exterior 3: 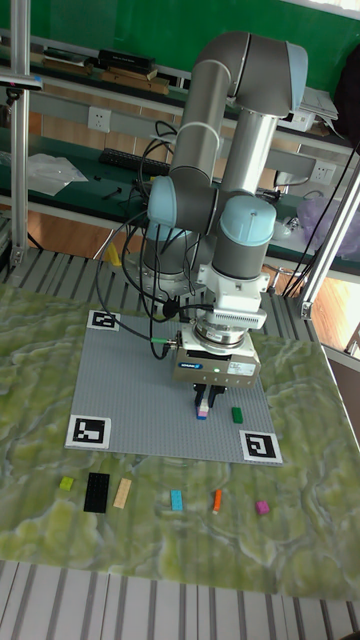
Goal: Stack small Lego blocks randomly, one at a time
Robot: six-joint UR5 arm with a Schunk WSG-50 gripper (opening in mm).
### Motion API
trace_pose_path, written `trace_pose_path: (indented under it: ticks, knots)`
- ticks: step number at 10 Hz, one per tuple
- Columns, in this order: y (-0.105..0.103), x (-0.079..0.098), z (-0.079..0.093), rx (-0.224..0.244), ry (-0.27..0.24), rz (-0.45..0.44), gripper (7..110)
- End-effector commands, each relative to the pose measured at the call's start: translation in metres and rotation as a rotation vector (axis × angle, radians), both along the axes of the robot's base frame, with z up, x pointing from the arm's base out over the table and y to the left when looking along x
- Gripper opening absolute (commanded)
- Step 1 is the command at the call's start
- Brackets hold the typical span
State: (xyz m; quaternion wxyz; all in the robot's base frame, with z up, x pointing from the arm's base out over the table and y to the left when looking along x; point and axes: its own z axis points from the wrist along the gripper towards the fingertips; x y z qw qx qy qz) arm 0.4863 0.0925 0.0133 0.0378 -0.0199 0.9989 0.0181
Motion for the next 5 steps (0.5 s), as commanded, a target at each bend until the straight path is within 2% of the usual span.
trace_pose_path:
  ticks: [1,5]
  knots:
    - [0.0002,0.0022,-0.0005,0.010,0.001,-0.009,7]
    - [0.0053,-0.0022,-0.0016,0.023,0.012,-0.024,7]
